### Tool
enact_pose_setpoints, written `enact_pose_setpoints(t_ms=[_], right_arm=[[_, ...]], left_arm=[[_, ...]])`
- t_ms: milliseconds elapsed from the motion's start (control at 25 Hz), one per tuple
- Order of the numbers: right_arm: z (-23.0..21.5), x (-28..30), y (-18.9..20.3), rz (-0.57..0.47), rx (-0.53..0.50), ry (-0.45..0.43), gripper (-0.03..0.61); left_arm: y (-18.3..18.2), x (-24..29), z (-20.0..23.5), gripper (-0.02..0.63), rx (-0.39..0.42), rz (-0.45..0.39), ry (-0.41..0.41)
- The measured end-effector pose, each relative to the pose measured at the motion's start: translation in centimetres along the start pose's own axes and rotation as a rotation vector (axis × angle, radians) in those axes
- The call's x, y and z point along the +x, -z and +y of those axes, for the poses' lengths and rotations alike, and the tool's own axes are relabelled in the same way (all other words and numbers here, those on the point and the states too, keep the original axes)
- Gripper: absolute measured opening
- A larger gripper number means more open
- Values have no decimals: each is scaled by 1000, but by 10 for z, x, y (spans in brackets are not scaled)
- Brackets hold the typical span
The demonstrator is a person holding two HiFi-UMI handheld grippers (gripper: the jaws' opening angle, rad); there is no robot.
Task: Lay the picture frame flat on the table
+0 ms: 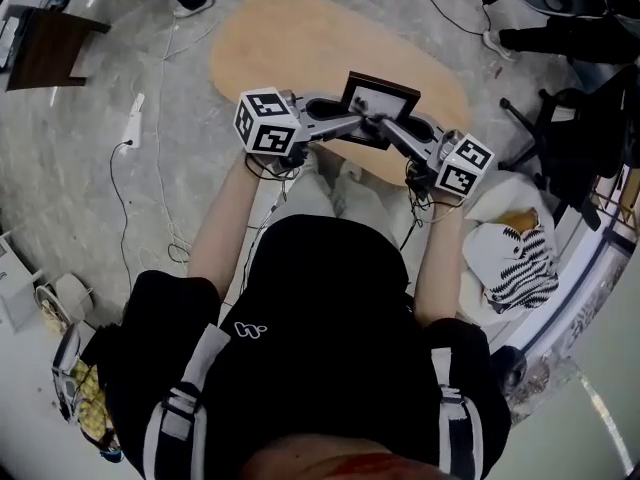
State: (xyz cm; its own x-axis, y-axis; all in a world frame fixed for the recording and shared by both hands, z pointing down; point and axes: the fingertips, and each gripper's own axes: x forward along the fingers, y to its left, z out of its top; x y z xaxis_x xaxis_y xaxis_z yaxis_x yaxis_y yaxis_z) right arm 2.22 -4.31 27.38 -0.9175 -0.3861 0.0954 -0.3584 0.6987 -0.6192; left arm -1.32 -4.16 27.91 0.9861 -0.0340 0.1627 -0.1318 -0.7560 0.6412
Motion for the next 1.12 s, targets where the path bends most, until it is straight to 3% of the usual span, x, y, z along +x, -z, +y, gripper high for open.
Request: enact_pose_setpoints(t_ms=[400, 720, 1120], right_arm=[[-85, -16, 82, 24, 229, 8, 57], [-166, 16, 157, 47, 396, 57, 57], [-236, 36, 255, 56, 498, 95, 57]], left_arm=[[79, 46, 72, 72, -204, 79, -105], [149, 51, 166, 89, -371, 140, -156], [243, 60, 244, 99, -472, 171, -178]])
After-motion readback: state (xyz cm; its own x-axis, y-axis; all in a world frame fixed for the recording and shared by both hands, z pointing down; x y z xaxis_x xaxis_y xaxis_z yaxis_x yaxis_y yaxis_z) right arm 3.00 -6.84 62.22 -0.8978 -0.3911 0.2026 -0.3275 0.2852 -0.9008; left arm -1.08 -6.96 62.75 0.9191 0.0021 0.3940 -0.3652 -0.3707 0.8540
